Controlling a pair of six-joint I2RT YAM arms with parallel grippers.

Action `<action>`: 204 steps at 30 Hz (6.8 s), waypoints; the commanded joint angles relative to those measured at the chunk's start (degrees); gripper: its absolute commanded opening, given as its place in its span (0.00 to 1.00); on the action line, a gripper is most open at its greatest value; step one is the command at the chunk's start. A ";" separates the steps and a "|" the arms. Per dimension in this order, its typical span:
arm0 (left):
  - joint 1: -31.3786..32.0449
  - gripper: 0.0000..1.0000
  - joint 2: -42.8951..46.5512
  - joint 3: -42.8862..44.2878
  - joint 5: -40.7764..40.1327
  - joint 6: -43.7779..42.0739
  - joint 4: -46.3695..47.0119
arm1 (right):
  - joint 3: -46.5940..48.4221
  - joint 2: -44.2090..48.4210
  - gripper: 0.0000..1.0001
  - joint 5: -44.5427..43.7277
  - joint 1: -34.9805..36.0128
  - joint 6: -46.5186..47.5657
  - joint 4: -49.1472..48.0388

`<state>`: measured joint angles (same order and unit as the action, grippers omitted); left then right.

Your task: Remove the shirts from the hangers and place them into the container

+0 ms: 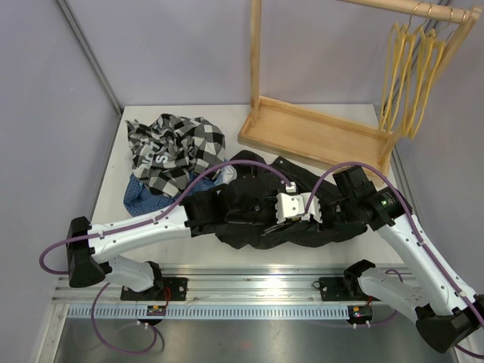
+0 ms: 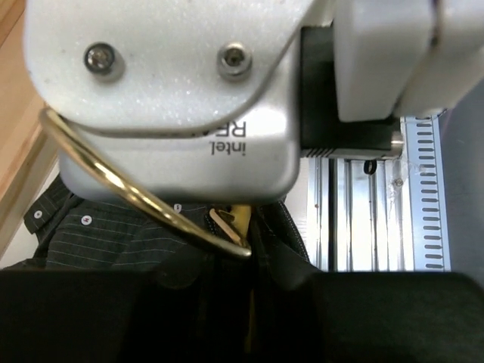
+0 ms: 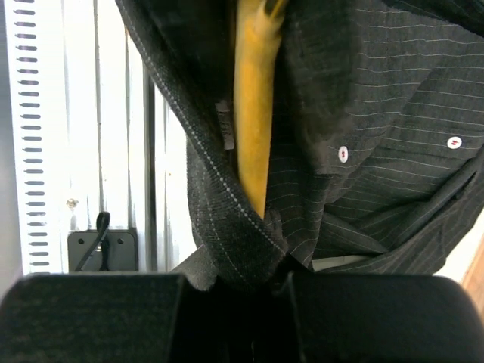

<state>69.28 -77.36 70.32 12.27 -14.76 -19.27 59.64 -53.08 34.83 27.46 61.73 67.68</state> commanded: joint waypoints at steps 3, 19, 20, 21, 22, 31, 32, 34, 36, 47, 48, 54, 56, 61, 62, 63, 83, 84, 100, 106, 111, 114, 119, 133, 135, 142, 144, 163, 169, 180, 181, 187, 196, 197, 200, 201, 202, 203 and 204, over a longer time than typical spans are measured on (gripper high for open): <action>-0.19 0.59 -0.60 1.12 3.02 1.40 0.65 | 0.83 0.52 0.00 3.49 0.84 -0.21 -0.45; -7.40 0.61 1.34 4.64 14.71 7.20 -2.70 | 0.04 0.43 0.00 2.35 1.36 1.28 -0.27; -7.40 0.59 0.82 4.99 14.88 7.73 -2.88 | 0.04 0.35 0.00 1.91 1.71 1.72 -0.27; -7.40 0.57 -0.32 5.87 14.89 8.08 -3.14 | 0.13 0.26 0.00 1.21 1.63 1.81 -0.44; -7.40 0.56 -0.68 6.31 14.89 8.61 -3.32 | 0.13 -0.09 0.00 0.77 1.72 1.90 -0.53; -7.40 0.47 -0.51 6.67 13.57 12.48 -5.08 | 0.30 -0.71 0.00 -0.29 1.98 0.76 -2.38; -7.40 0.47 -0.60 6.67 13.31 12.31 -5.77 | 0.39 -0.71 0.00 -0.11 1.89 0.32 -2.64; -7.40 0.47 -0.68 6.93 13.30 11.69 -6.48 | 0.57 -0.89 0.00 0.24 1.89 0.23 -2.73; -7.40 0.48 -1.12 6.84 13.65 11.60 -6.57 | 0.74 -0.97 0.00 0.33 1.98 0.14 -2.73; -7.31 0.40 -3.23 7.11 15.59 10.02 -4.99 | 1.97 -2.29 0.00 2.17 2.68 0.14 -1.67; -7.31 0.40 -3.49 7.11 15.59 10.02 -4.99 | 2.06 -2.47 0.00 2.43 2.77 0.23 -1.67; -7.31 0.05 -3.50 6.32 16.11 10.02 -3.85 | 2.42 -2.73 0.00 2.79 2.95 -0.04 -1.68; -7.31 0.00 -2.88 5.62 16.55 10.02 -3.15 | 2.15 -2.73 0.04 2.61 2.95 -0.21 -1.76; -7.31 0.00 -0.51 3.07 15.07 10.98 -1.74 | 2.32 -1.59 0.36 2.35 2.95 -3.88 -2.64; -7.40 0.00 0.71 1.58 14.02 11.33 -1.56 | 2.67 -1.24 0.46 1.30 2.86 -5.73 -3.95; -7.40 0.00 1.33 0.61 13.31 12.03 -1.39 | 3.20 -0.71 0.64 0.51 2.95 -7.75 -4.74; -8.28 0.00 18.64 -9.16 13.82 -11.49 -13.68 | 12.96 0.36 0.88 13.83 0.13 6.80 12.00; -8.02 0.00 19.09 -8.89 13.66 -15.69 -14.39 | 13.57 -0.79 0.88 14.65 0.05 10.47 13.25; 7.97 0.00 19.88 -5.11 -8.72 -44.55 -22.22 | 15.25 -17.76 0.84 17.29 4.87 25.18 24.51; 8.94 0.00 21.20 -5.99 -15.78 -48.95 -21.34 | 9.98 -17.41 0.84 14.67 11.99 22.30 19.79; 9.74 0.00 21.38 -6.34 -18.51 -51.24 -21.08 | 8.74 -17.23 0.84 12.19 16.47 18.95 16.79; 10.09 0.00 21.46 -6.34 -18.86 -51.94 -20.72 | 8.92 -17.32 0.80 11.76 18.15 17.72 14.69; 11.93 0.00 21.64 -6.16 -18.69 -52.12 -20.81 | 10.93 -17.15 0.79 9.13 18.68 15.70 13.09; 24.06 0.00 21.29 -8.01 -23.26 -47.02 -23.80 | 10.41 -17.75 0.80 8.68 18.68 15.17 8.70; 24.06 0.00 21.29 -7.92 -23.52 -47.20 -23.45 | 9.71 -18.37 0.78 7.89 18.68 15.08 7.82; 24.15 0.00 21.81 -8.18 -24.05 -47.29 -22.48 | 8.04 -18.64 0.76 10.34 18.86 13.59 5.80; 24.15 0.00 21.90 -8.88 -24.05 -47.03 -21.43 | 8.39 -18.55 0.75 11.66 18.86 12.19 4.49; 22.57 0.00 19.09 -9.95 -27.39 -43.51 -15.63 | 12.17 -17.76 0.60 18.35 19.56 0.67 1.05; 21.87 0.00 17.86 -9.15 -27.04 -42.63 -14.66 | 12.17 -18.46 0.47 19.05 20.26 0.40 0.70; 21.08 0.00 20.76 -10.38 -27.83 -38.15 -16.41 | 5.94 -11.01 0.00 4.92 20.88 2.16 2.63; 21.08 0.00 21.20 -10.47 -28.00 -37.71 -18.33 | 4.89 -9.95 0.00 2.64 20.88 2.25 2.89; 20.90 0.00 24.27 -12.93 -31.25 -34.90 -23.53 | 3.29 -2.21 0.00 -14.16 19.39 2.35 9.48; 19.41 0.00 24.19 -9.95 -34.94 -28.84 -24.06 | -1.19 4.91 0.00 -16.54 15.43 -1.43 15.20; 19.41 0.00 24.01 -9.77 -36.25 -28.39 -24.24 | -1.19 5.70 0.00 -18.46 14.56 -1.62 15.72; 18.62 0.00 23.75 -9.77 -38.89 -25.94 -24.24 | 1.96 9.30 0.00 -12.38 9.81 -0.66 18.78; 18.44 0.00 23.66 -9.59 -39.25 -25.23 -24.50 | 4.06 9.74 0.00 -9.89 7.71 -0.04 19.85; 18.27 0.00 23.84 -9.42 -39.78 -24.88 -24.59 | 4.78 10.27 0.00 -7.95 6.74 0.40 20.82; 17.92 0.00 24.01 -8.55 -40.39 -24.44 -24.68 | 5.05 10.62 0.00 -6.46 5.86 0.58 22.04; 17.65 0.00 24.27 -7.93 -39.96 -23.74 -24.94 | 4.62 12.11 0.00 -7.40 4.72 0.75 22.06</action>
<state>88.36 -55.79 58.72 -18.74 -41.76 -34.15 62.81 -43.88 35.18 36.10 62.74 65.32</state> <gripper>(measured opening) 0.071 0.010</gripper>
